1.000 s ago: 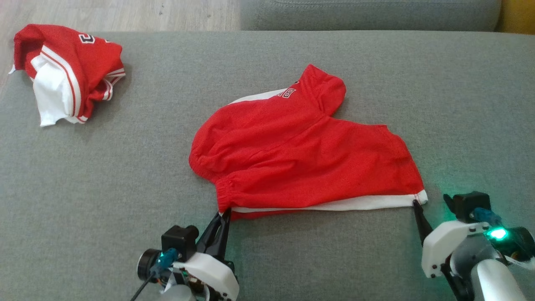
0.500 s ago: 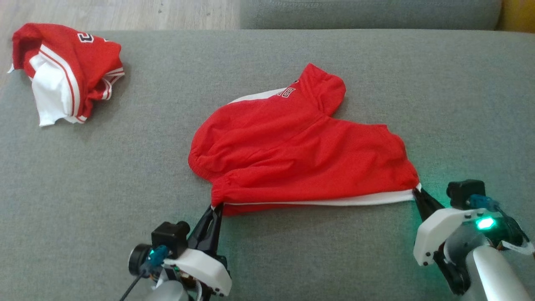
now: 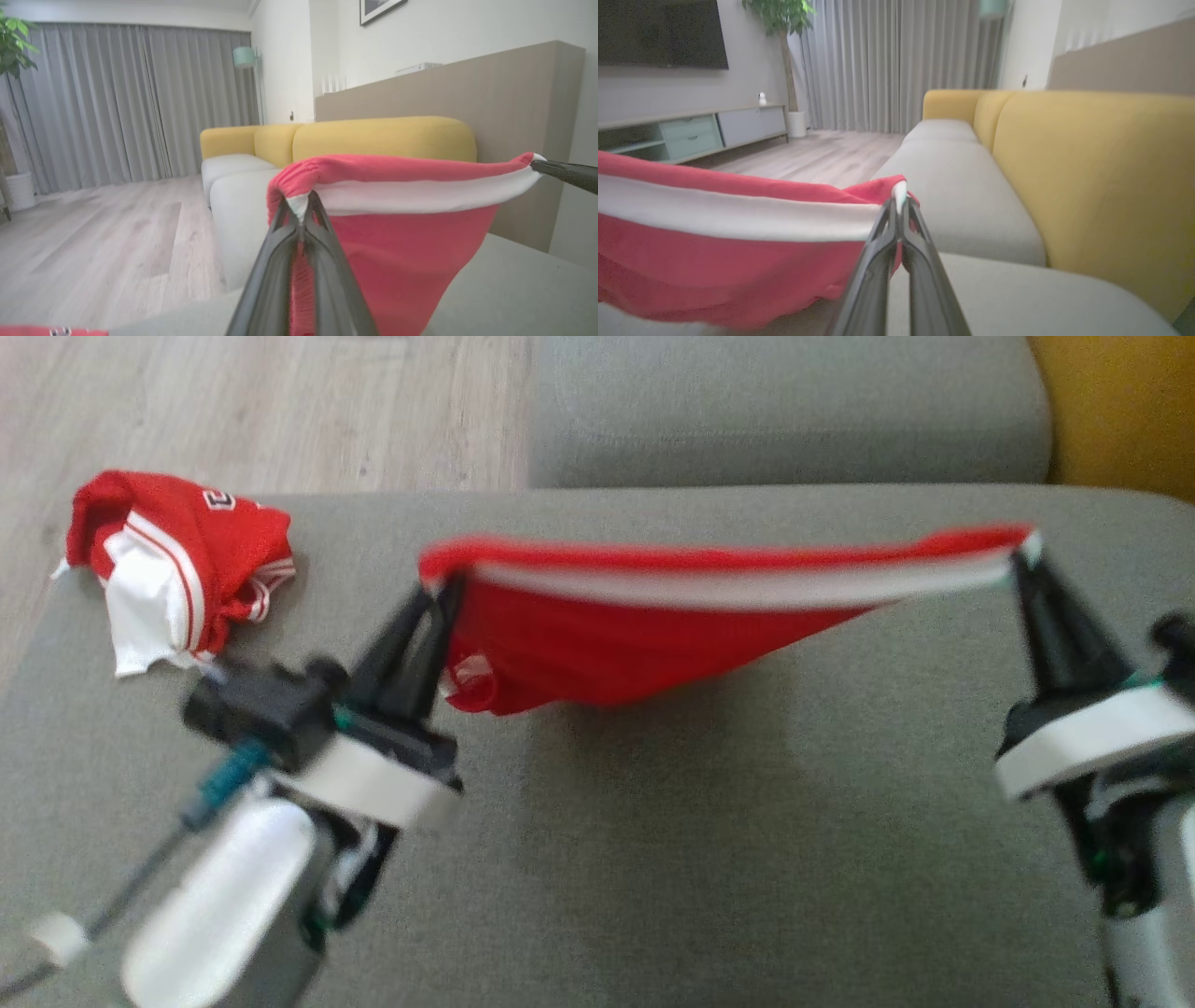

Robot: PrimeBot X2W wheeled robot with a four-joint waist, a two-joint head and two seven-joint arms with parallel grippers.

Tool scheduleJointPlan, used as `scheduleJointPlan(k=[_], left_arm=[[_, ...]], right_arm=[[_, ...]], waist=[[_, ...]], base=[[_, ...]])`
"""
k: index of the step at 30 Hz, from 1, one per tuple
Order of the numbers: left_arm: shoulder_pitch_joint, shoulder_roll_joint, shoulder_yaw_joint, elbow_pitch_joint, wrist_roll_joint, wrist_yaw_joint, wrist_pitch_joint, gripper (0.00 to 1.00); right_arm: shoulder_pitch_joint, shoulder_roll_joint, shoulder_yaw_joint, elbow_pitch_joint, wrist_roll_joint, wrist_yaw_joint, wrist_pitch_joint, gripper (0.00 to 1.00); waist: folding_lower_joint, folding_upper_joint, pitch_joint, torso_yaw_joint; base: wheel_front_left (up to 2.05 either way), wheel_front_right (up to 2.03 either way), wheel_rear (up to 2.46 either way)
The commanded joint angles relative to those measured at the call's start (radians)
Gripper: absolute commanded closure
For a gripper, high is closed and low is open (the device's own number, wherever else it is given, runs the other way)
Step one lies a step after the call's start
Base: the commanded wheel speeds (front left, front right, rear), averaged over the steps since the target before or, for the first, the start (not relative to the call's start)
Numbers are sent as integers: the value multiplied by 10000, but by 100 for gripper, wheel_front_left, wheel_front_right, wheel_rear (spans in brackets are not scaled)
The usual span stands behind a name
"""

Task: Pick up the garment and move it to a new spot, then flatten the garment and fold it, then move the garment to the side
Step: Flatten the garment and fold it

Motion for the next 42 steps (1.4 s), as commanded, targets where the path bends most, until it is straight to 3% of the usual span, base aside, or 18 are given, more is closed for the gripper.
scheduleJointPlan(k=[1,7,14,18,29,35,42], left_arm=[[-866,436,602,-694,5,-46,235,100],[-2593,1228,991,-2392,-40,-346,1887,100],[-3971,1258,914,-2072,-407,-825,2961,100],[-4785,1115,890,-1272,-554,-1160,3077,100],[-7558,542,764,1198,-225,-1754,2050,100],[-6699,-87,449,2128,-744,-1820,1317,100],[-4572,-261,167,2158,-1286,-1794,585,100]], right_arm=[[-601,-223,56,-751,21,-7,102,100],[-1283,-356,-448,-3103,-169,-7,917,100],[-2021,-321,-522,-3881,-120,-7,2072,100],[-2884,-395,-260,-3304,18,-7,2297,100],[-6548,-263,211,-563,-645,-7,1118,100],[-5842,-3,501,551,-665,-7,472,100],[-4419,60,512,1105,-663,-7,-217,100]], waist=[[1,0,-222,-95],[1,0,-320,-343],[1,0,484,-719],[1,0,1564,-961],[1,0,3753,-1277],[1,0,4179,-1136],[1,0,3989,-1005]], base=[[0,0,0],[0,0,0],[0,0,0],[0,0,0],[0,0,0],[0,0,0],[0,0,0]])
